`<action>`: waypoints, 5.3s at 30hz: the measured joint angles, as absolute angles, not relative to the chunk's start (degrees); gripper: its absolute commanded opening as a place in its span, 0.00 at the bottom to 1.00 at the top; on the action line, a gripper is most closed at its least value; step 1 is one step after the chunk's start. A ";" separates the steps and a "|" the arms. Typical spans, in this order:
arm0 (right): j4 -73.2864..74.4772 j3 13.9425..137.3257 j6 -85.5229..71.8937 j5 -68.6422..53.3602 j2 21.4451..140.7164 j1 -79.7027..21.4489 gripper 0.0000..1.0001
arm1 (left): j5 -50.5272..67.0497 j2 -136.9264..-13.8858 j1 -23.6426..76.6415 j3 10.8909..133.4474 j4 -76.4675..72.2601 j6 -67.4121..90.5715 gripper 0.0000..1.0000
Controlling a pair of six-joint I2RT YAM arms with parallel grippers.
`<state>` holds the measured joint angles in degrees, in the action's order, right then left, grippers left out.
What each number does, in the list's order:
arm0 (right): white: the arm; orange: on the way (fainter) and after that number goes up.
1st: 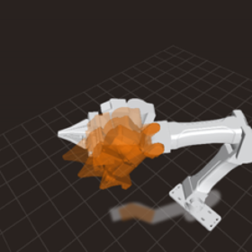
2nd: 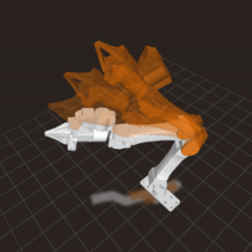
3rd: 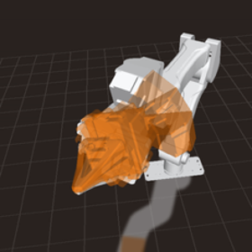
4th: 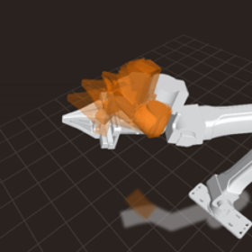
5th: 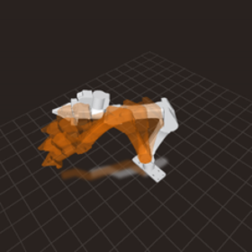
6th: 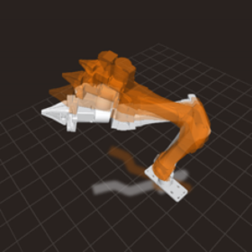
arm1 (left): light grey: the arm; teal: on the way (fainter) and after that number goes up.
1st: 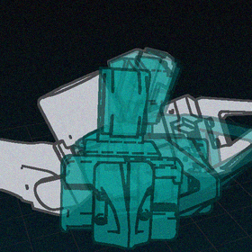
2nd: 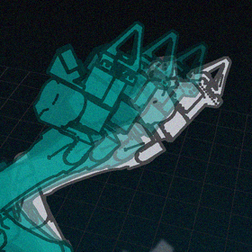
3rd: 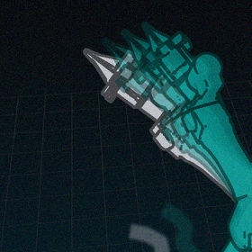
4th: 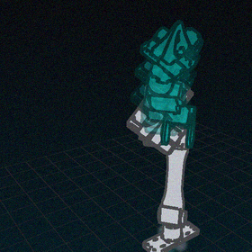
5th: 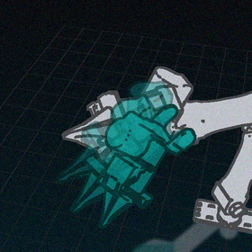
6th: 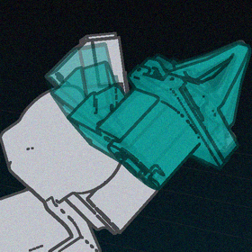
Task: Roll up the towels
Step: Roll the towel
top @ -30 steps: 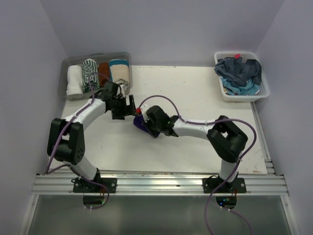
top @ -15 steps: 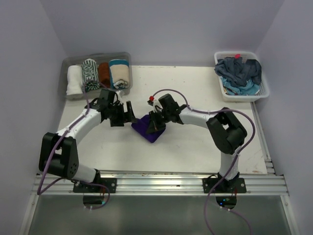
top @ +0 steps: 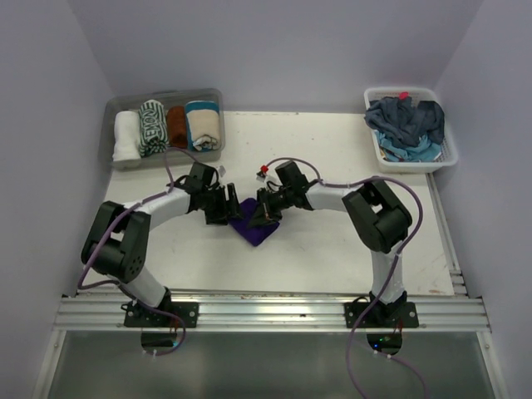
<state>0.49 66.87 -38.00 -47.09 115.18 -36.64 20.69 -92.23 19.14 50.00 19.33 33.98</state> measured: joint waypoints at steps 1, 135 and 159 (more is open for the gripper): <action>0.34 66.81 -38.37 -47.31 115.24 -36.53 0.01 | 20.71 -92.79 19.35 50.00 18.59 34.28 0.64; 20.99 72.60 -13.72 23.75 107.61 -61.01 0.00 | 17.37 -102.85 24.14 65.82 27.09 37.82 0.77; -1.10 56.53 -31.20 -9.34 99.63 -48.82 0.00 | 17.56 -91.70 24.03 62.89 23.09 40.80 0.82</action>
